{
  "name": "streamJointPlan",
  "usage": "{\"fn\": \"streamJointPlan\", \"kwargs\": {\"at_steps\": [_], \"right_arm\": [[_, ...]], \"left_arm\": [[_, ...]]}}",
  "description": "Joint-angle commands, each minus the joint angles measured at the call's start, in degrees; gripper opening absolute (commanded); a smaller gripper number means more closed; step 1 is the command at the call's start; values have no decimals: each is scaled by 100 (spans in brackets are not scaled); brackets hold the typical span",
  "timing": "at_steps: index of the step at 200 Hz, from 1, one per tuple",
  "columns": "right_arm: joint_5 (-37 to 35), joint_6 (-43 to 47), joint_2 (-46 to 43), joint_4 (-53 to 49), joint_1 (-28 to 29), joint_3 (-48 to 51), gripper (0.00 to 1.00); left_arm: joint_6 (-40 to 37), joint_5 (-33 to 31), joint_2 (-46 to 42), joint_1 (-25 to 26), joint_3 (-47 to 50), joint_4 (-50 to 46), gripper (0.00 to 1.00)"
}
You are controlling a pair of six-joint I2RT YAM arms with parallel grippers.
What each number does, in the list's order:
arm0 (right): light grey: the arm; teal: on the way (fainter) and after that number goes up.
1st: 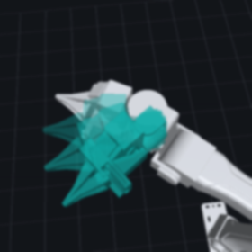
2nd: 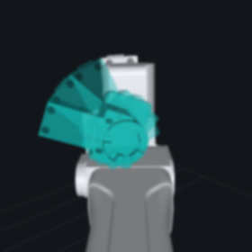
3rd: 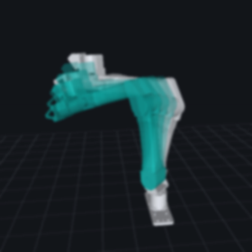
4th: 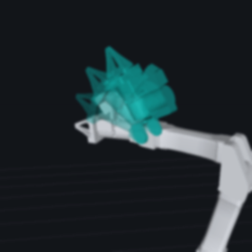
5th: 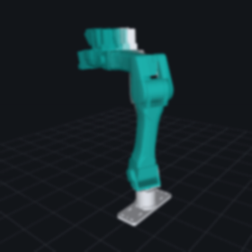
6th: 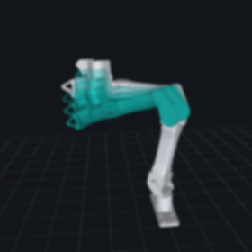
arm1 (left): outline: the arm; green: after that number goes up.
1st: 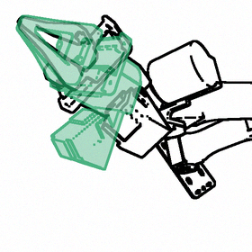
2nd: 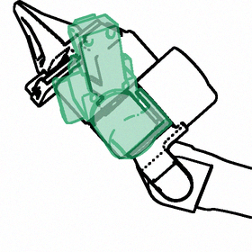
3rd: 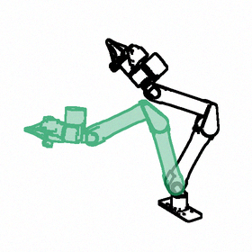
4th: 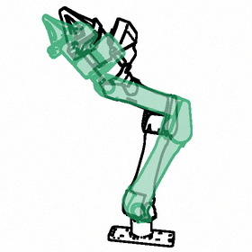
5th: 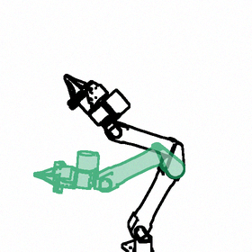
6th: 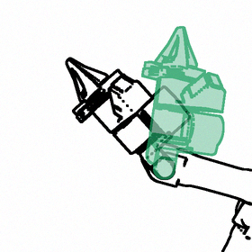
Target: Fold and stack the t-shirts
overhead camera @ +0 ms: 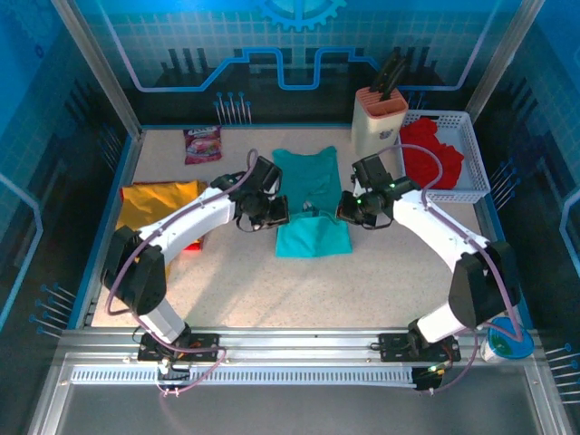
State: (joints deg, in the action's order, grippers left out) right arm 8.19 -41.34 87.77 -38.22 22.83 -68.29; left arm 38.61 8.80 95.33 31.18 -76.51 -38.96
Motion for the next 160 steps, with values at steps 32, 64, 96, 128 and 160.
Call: {"fn": "streamJointPlan", "kwargs": {"at_steps": [32,64,96,128,160], "right_arm": [[493,334,957,315,-398,-709,0],[642,432,1387,361,-557,-1041,0],[757,460,1752,408,-638,-1228,0],[862,476,2144,496,-663,-1398,0],[815,471,2608,634,-690,-1577,3]], "left_arm": [[-542,164,878,-390,-818,-80,0],[-634,221,1302,-552,-1156,-108,0],[-679,243,1611,-626,-1311,-75,0],[-701,365,1919,-724,-1384,13,0],[-715,283,2152,-836,-1427,172,4]]}}
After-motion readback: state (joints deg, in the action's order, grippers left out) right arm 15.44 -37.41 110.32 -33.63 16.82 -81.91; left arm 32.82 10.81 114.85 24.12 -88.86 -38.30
